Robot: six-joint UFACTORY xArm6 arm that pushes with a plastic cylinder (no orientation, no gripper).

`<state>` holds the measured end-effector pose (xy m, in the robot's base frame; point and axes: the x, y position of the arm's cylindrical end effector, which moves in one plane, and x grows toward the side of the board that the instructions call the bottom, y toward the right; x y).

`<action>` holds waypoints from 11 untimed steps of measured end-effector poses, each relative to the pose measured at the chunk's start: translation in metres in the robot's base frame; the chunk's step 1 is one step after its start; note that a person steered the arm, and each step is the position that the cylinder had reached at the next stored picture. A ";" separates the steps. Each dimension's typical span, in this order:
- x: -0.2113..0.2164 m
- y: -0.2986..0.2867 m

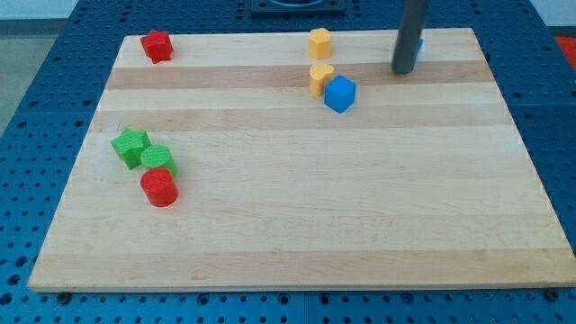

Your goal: Push the yellow hexagon to the top middle of the board

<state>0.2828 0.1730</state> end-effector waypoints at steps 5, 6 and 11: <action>-0.027 -0.055; -0.033 -0.078; -0.016 -0.150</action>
